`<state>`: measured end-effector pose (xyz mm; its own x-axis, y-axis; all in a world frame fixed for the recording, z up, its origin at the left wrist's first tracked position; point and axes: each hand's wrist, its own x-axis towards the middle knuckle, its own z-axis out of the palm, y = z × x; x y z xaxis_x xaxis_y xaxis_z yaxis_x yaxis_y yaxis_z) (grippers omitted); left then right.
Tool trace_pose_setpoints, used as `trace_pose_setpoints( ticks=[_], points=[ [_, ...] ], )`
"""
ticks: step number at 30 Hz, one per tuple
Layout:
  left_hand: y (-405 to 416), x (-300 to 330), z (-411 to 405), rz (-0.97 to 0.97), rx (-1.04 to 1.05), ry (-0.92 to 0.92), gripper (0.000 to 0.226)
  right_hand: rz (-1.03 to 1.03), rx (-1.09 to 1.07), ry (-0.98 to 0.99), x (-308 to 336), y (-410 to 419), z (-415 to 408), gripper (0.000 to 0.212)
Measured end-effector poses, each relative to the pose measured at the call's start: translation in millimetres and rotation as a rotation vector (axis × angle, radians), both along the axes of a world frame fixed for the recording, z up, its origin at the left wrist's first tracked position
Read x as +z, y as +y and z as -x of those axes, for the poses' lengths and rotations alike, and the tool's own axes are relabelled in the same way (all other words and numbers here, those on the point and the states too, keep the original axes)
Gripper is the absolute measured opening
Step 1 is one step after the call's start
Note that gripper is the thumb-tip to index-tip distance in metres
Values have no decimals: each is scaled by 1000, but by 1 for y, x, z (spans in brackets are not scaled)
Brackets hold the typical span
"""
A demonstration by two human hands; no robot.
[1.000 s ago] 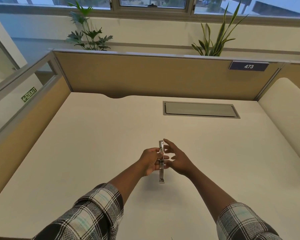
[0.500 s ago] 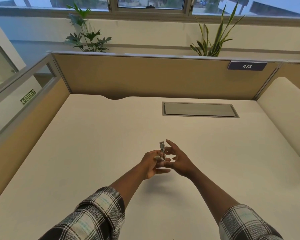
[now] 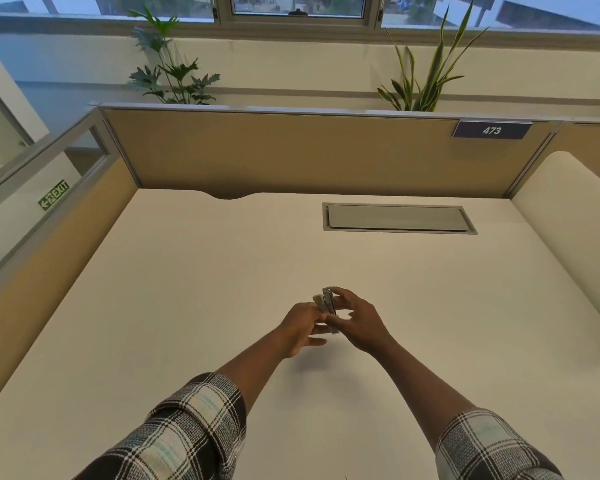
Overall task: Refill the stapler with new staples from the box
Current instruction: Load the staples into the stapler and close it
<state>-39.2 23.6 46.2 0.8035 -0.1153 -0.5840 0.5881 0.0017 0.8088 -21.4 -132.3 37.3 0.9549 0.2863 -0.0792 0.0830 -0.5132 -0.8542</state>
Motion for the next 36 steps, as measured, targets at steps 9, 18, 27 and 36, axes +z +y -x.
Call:
trace_pose_setpoints(
  ticks=[9,18,27,36],
  points=[
    [14,-10,-10,-580,-217,-504,79,175,28,-129,-5,-2,1,46],
    [15,-10,-9,-701,-163,-626,43,220,0,-160,-3,-6,3,27],
    [13,-8,-5,-658,-154,-635,65,257,17,-231,0,-7,5,41],
    [10,-8,-3,-598,-22,-627,42,283,40,-296,2,-6,7,33]
  ],
)
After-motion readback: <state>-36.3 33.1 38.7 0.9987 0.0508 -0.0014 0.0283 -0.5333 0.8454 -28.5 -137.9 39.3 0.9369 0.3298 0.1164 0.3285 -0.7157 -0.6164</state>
